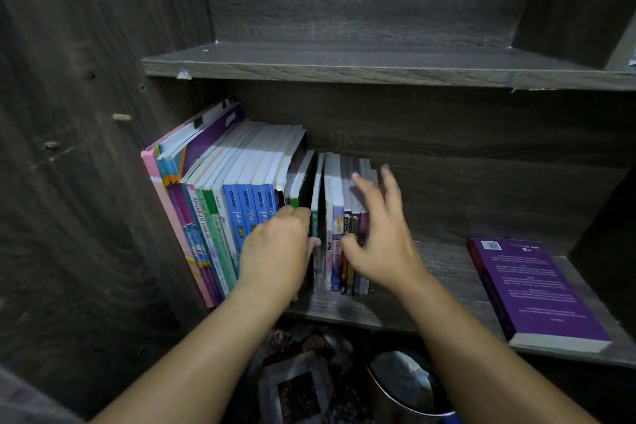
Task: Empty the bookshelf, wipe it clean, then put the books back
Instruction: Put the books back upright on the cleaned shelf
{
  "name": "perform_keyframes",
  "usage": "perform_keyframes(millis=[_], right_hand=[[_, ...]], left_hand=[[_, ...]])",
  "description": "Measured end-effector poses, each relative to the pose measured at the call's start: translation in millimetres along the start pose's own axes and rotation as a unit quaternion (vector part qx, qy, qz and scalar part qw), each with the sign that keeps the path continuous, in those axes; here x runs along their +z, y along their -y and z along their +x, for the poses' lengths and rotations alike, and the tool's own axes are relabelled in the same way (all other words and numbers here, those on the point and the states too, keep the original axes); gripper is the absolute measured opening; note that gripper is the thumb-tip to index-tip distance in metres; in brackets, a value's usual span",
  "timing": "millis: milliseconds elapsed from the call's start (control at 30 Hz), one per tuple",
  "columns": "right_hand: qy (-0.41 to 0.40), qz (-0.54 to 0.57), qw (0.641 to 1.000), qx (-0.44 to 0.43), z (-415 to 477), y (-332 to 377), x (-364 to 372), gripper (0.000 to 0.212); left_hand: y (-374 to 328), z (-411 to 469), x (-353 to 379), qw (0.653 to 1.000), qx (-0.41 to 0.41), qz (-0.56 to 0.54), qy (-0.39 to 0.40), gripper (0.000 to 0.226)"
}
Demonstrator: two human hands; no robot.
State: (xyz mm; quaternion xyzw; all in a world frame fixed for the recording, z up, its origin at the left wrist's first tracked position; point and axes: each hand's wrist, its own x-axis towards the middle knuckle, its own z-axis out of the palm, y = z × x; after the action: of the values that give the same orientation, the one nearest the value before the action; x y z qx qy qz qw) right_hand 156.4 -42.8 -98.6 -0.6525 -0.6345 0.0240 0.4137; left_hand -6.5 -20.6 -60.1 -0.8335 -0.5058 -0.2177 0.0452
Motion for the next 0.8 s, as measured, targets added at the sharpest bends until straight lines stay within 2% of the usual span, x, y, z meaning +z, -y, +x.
perform_keyframes(millis=[133, 233, 333, 433, 500, 633, 667, 800], right_hand=[[-0.023, 0.061, 0.997, 0.050, -0.6, 2.7, -1.5, 0.091], [-0.011, 0.100, 0.984, 0.148, -2.4, 4.4, 8.5, 0.102], [0.041, 0.083, 0.966, 0.242, -7.3, 5.0, 25.7, 0.105], [0.085, 0.064, 0.950, 0.293, -9.8, -0.4, 35.7, 0.102], [0.101, 0.046, 0.951, 0.290, -8.5, -3.9, 34.7, 0.102], [0.121, 0.013, 0.962, 0.243, -10.1, -7.3, 30.3, 0.104], [0.120, 0.014, 0.965, 0.232, -11.5, -9.3, 29.2, 0.104], [0.140, 0.021, 0.968, 0.209, -13.7, -16.4, 20.9, 0.112]], left_hand=[[5.5, 4.2, 12.8, 0.999, -0.010, -0.024, -0.042, 0.041], [1.8, 10.2, 20.4, 0.996, -0.013, 0.065, -0.065, 0.042], [-6.6, 9.9, 19.8, 0.993, -0.026, 0.090, -0.078, 0.043], [-11.7, -2.9, 26.9, 0.995, -0.063, 0.070, -0.040, 0.059], [-11.9, -7.8, 28.6, 0.995, -0.091, 0.033, -0.021, 0.054], [-6.8, 5.0, 28.0, 0.996, -0.081, 0.043, -0.006, 0.011], [-7.9, 8.5, 27.3, 0.995, -0.078, 0.056, 0.010, 0.009], [-18.8, 2.8, 27.8, 0.994, -0.083, 0.049, 0.057, 0.025]])
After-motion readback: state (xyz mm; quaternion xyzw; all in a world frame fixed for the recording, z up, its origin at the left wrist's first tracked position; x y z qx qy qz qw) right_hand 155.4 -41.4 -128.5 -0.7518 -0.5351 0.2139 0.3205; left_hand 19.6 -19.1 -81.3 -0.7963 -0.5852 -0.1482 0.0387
